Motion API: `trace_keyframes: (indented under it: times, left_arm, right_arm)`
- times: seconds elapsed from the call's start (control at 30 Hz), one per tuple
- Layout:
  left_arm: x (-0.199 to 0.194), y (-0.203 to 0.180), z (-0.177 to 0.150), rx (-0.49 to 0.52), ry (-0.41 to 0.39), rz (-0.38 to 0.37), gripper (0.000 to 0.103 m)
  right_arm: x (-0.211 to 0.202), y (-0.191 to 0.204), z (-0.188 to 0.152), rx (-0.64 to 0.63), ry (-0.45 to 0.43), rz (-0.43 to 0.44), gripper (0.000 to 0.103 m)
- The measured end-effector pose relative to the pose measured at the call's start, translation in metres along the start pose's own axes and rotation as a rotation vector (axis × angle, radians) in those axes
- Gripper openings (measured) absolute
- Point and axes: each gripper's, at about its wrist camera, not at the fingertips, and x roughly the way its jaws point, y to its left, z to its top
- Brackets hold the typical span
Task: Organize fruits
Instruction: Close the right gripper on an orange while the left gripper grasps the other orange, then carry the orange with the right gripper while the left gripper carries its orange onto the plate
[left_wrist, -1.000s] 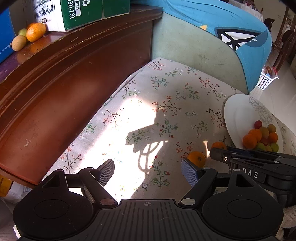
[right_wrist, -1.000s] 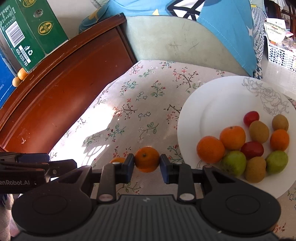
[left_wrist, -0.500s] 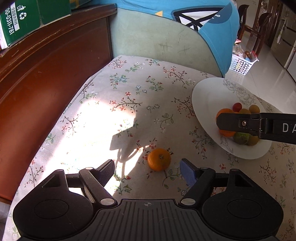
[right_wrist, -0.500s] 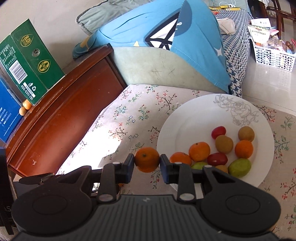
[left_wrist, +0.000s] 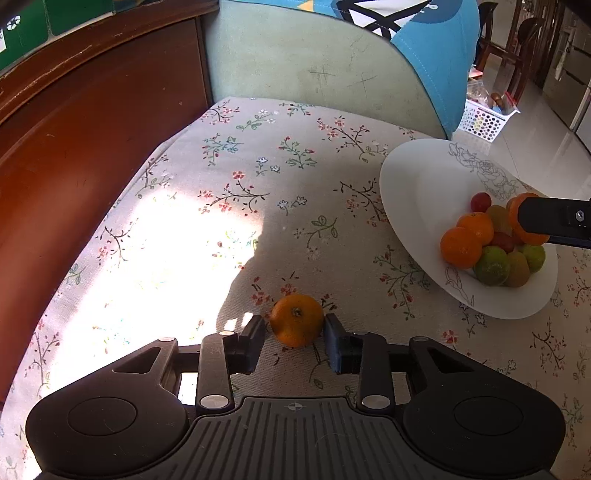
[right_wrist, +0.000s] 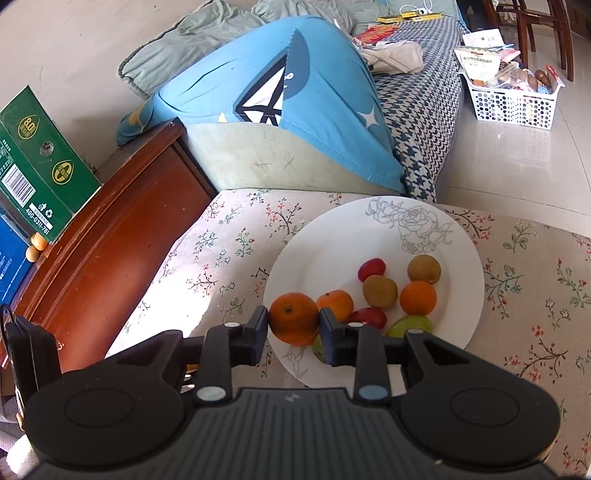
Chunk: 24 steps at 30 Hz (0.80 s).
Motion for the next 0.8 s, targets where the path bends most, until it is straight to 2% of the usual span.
trace_keyframes:
  times: [0.17, 0.53, 0.8]
  left_arm:
    - [-0.002, 0.000, 0.003, -0.012, -0.014, 0.004, 0.028]
    - [-0.025, -0.014, 0.041, -0.048, -0.137, -0.088, 0.028]
    - [-0.015, -0.031, 0.054, -0.037, -0.142, -0.125, 0.028]
  right_arm:
    - [-0.007, -0.009, 0.005, 0.025, -0.019, -0.014, 0.031]
    - [-0.017, -0.026, 0.015, 0.085, -0.054, -0.024, 0.031]
    - [-0.009, -0.029, 0.015, 0.100, -0.044, -0.032, 0.031]
